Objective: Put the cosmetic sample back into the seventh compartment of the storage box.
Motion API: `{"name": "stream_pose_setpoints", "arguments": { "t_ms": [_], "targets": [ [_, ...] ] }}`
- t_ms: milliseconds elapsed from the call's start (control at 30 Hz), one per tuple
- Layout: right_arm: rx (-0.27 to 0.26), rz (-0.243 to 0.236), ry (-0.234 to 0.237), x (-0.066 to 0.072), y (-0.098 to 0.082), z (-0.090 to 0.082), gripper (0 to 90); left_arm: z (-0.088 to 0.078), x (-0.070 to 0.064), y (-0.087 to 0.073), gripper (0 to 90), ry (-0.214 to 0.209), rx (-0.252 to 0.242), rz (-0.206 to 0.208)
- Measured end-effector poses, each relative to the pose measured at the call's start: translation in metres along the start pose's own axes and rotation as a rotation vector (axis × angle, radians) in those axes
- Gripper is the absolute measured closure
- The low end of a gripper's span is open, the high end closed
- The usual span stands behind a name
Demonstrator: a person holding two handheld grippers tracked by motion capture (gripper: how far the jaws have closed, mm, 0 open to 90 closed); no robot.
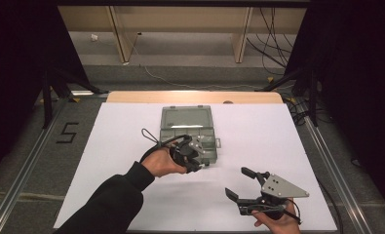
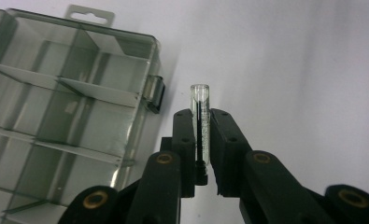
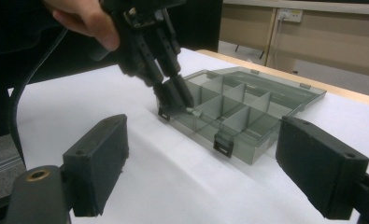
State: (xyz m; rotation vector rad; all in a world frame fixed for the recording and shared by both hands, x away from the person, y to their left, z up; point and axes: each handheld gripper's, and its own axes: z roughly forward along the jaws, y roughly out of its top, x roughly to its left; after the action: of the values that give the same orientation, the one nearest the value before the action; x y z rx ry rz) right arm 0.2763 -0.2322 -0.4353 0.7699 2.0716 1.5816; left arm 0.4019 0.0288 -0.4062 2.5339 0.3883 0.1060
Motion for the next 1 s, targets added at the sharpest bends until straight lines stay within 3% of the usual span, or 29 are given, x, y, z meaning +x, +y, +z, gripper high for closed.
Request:
{"name": "stream_pose_setpoints", "arguments": {
  "t_ms": [33, 133, 167, 233, 333, 367, 400, 500, 867, 967, 1000],
  "targets": [
    [0.028, 0.027, 0.009, 0.002, 0.000, -0.001, 18.3, -0.001, 0.002, 0.001, 80.4, 0.008, -0.003, 0.002],
    [0.019, 0.027, 0.007, 0.002, 0.000, -0.001, 18.3, -0.004, 0.008, 0.004, 80.4, 0.023, -0.006, -0.011],
    [0.001, 0.004, 0.001, 0.000, 0.000, 0.000, 18.3, -0.005, 0.010, 0.005, 80.4, 0.025, 0.001, -0.009],
    [0.020, 0.028, 0.006, 0.002, 0.000, -0.001, 18.3, -0.007, 0.014, 0.007, 80.4, 0.038, -0.001, -0.020],
    [0.027, 0.027, 0.009, 0.002, 0.000, -0.001, 18.3, -0.009, 0.018, 0.008, 80.4, 0.048, -0.004, -0.031],
    [0.024, 0.027, 0.008, 0.002, 0.000, -0.001, 18.3, -0.008, 0.018, 0.008, 80.4, 0.048, -0.015, -0.052],
    [0.027, 0.028, 0.010, 0.002, 0.000, -0.001, 18.3, -0.009, 0.021, 0.009, 80.4, 0.051, -0.002, -0.034],
    [0.017, 0.028, 0.006, 0.002, 0.000, -0.001, 18.3, -0.009, 0.024, 0.010, 80.4, 0.056, 0.001, -0.040],
    [0.016, 0.026, 0.008, 0.002, 0.000, -0.001, 18.3, -0.003, 0.035, 0.013, 80.4, 0.082, 0.029, -0.077],
    [0.022, 0.026, 0.010, 0.002, 0.000, -0.001, 18.3, -0.001, 0.038, 0.015, 80.4, 0.087, 0.035, -0.109],
    [0.011, 0.006, 0.005, 0.000, 0.000, -0.001, 18.3, 0.000, 0.039, 0.015, 80.4, 0.087, 0.036, -0.116]
  ]
}}
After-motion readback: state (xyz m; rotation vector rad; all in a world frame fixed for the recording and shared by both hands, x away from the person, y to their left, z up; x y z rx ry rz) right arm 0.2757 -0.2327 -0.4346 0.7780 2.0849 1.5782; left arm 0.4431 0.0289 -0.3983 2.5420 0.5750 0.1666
